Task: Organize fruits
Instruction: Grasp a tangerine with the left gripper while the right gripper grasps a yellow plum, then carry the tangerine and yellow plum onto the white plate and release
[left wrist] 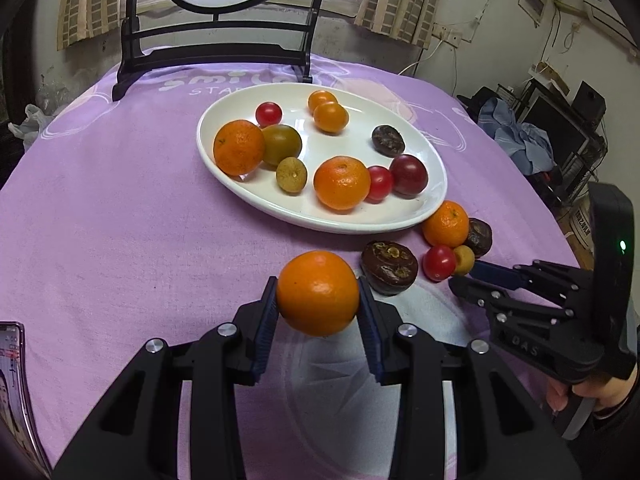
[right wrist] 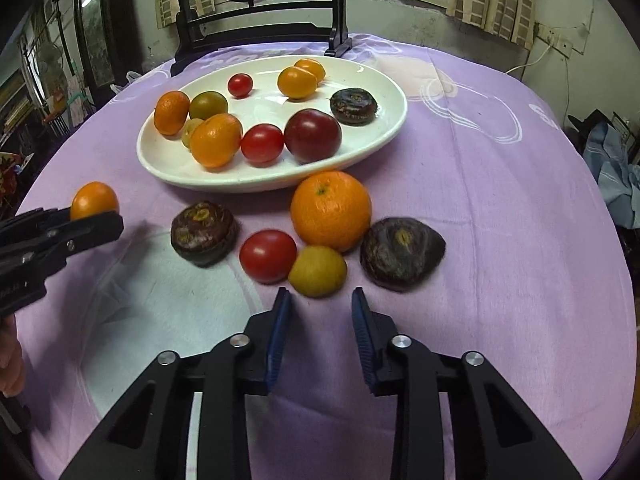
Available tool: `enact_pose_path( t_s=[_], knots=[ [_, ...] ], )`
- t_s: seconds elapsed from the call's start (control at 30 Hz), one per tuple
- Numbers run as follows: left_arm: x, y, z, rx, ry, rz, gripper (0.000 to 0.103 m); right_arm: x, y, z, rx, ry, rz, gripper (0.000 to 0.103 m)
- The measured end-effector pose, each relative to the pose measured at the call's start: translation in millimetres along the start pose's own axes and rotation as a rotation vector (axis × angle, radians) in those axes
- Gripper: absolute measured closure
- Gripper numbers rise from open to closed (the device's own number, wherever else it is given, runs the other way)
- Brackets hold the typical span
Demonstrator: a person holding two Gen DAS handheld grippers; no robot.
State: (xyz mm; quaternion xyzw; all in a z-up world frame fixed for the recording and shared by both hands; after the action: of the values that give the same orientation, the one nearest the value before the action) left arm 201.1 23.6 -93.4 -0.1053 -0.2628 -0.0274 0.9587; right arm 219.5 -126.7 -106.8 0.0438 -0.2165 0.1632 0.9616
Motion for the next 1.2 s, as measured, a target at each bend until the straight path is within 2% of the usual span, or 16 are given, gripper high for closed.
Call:
enact_pose_path(
  t_s=[0.27,0.47,0.87,1.0,1.1,1.2],
  knots=[
    [0,-2,0,-0.012,0.0,-0.002,0.066,8,3,-4,-0.017,0.018,0.024,0.072],
    [0,-1,-1,-0.004,0.0,-0.001,0.066,10,4,-4,-0.024,0.015,-0.004,0.073],
    [-1,-8,0,-0.015,0.006,-0.008,0.066,-20,-2,52,0.028,-0.074,-0.042,0.073],
    [16,-22,24,-0.056,-0.03,-0.035,0.066,-6,-2,80,0.054,-0.151,-0.031,0.073],
    [39,-30,36,-0.038,-0.062,-0.061,0.066,16,3,93,0.059,-0.213,-0.006,0.073],
    [68,-30,37,-0.036,-0.071,-0.038,0.066,40,6,90,0.063,-0.246,0.001,0.073]
  ],
)
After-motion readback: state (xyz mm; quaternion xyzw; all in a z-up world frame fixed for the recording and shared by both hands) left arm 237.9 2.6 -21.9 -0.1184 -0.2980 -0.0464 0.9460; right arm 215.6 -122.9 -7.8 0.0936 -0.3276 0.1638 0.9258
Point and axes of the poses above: each gripper's, at about its wrist camera, not at the fingertips, and z roughly against the way its jaws point, y to its left, x to its top, the point moved 8 cm from there along -z, roughly the way its jaws point, and after that the axes turned 7 degrees about y, right-handed, at the moved point
